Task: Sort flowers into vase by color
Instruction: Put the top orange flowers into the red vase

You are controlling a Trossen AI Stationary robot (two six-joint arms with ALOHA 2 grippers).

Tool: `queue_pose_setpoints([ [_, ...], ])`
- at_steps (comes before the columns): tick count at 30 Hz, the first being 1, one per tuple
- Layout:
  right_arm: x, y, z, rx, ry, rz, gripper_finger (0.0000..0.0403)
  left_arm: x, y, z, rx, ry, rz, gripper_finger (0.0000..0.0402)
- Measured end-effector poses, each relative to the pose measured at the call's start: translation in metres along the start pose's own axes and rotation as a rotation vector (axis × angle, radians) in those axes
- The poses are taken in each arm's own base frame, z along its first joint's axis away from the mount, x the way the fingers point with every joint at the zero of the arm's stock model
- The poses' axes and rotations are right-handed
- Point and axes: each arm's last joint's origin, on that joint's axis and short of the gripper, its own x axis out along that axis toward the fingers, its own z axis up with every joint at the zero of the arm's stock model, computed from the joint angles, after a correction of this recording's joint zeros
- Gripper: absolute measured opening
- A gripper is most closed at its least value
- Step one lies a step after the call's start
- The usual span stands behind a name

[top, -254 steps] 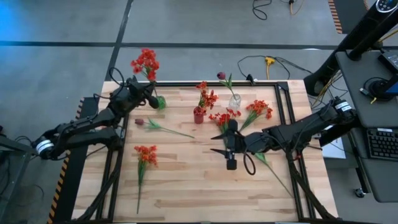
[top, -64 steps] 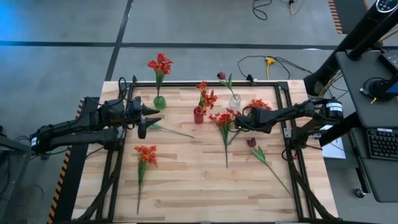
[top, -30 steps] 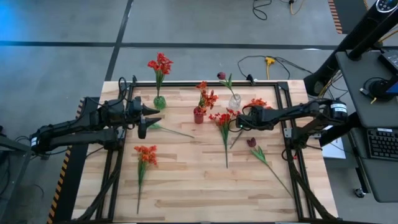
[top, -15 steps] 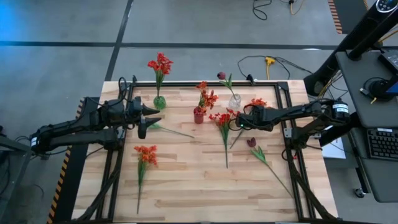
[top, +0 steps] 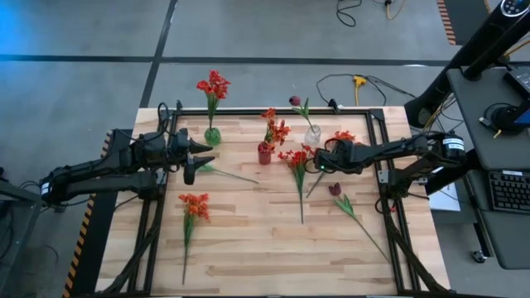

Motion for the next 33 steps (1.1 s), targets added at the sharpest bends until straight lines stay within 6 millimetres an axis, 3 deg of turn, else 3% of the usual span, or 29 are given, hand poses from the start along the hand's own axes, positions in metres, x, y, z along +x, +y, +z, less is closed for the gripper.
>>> queue_pose_setpoints([
  [16,0.030,-0.026,-0.015,0.003,-0.036,0.094,0.0271,0.000,0.000,0.002,-0.002,-0.016,-0.003,0.0160],
  [33,0.031,-0.029,-0.015,-0.085,-0.062,0.071,0.0157,0.000,0.000,0.002,-0.010,-0.016,-0.003,0.0160],
])
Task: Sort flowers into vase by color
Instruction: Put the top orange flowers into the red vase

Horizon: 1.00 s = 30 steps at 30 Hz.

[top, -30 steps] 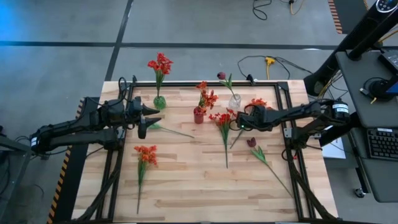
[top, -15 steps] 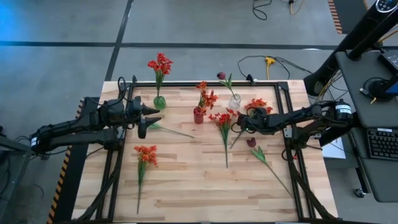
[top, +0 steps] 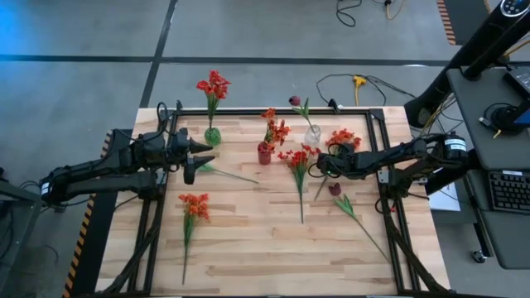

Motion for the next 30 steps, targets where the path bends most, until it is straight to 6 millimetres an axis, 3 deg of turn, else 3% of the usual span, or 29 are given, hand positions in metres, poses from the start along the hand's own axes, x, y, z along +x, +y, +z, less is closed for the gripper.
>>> queue_pose_setpoints([
  [18,-0.004,0.007,0.003,0.041,-0.020,0.029,0.0044,0.000,0.000,0.000,0.000,0.000,0.000,0.0160],
  [23,-0.023,0.019,0.018,0.009,-0.069,0.078,0.0026,0.000,0.000,0.000,-0.004,0.000,0.000,0.0160],
  [30,-0.073,0.026,0.050,-0.027,-0.170,0.114,0.0021,0.000,0.000,0.000,-0.009,0.000,0.001,0.0160],
])
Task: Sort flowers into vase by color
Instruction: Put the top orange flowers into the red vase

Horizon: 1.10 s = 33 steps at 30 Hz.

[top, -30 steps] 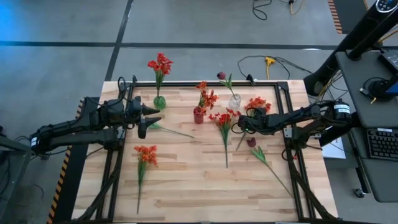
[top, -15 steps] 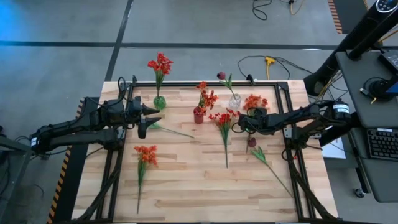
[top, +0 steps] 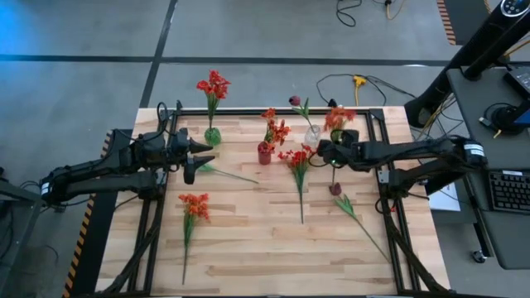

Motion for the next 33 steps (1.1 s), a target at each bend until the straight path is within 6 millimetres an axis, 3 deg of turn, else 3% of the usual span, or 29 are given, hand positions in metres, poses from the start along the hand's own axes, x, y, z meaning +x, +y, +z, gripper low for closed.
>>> queue_pose_setpoints([
  [8,-0.050,0.012,0.022,-0.045,-0.200,0.180,0.0020,0.000,0.000,0.000,0.000,0.001,0.000,0.0160],
  [18,-0.082,0.030,-0.003,-0.123,-0.375,0.337,0.0020,0.000,0.000,0.000,0.000,0.001,0.000,0.0160],
  [33,-0.139,0.059,-0.018,-0.308,-0.478,0.665,0.0020,0.000,0.000,0.000,0.000,-0.002,-0.002,0.0160],
])
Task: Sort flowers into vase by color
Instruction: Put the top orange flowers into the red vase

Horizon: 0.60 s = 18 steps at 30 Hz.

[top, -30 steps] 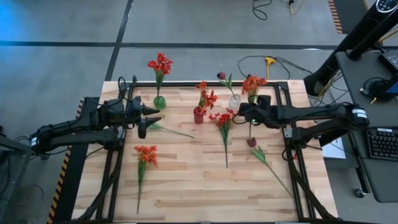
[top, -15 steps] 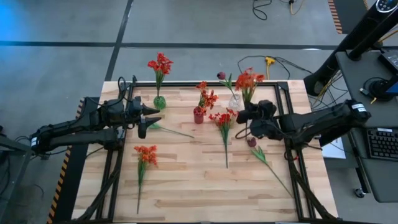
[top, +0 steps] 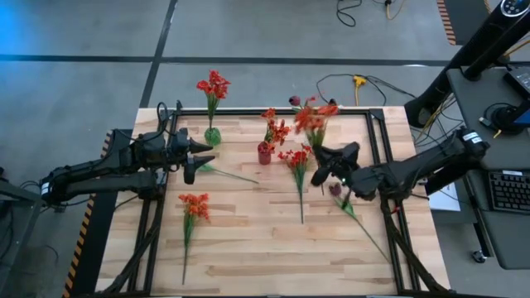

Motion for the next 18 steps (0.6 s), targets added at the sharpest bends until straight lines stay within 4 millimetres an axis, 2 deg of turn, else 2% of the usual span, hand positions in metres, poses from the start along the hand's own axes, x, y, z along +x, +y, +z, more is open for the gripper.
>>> queue_pose_setpoints([
  [4,0.002,0.016,0.002,-0.008,0.013,0.248,0.0020,0.000,0.000,0.000,0.000,-0.005,-0.001,0.0160],
  [10,-0.002,0.043,0.009,-0.079,-0.127,0.816,0.0020,0.000,0.000,0.001,0.000,-0.006,-0.003,0.0160],
  [13,-0.002,0.049,0.007,-0.141,-0.199,0.933,0.0020,0.000,-0.001,0.001,0.000,-0.005,-0.025,0.0160],
  [18,0.001,0.056,-0.001,-0.204,-0.256,0.971,0.0020,-0.001,-0.010,0.007,0.004,-0.059,-0.169,0.0160],
])
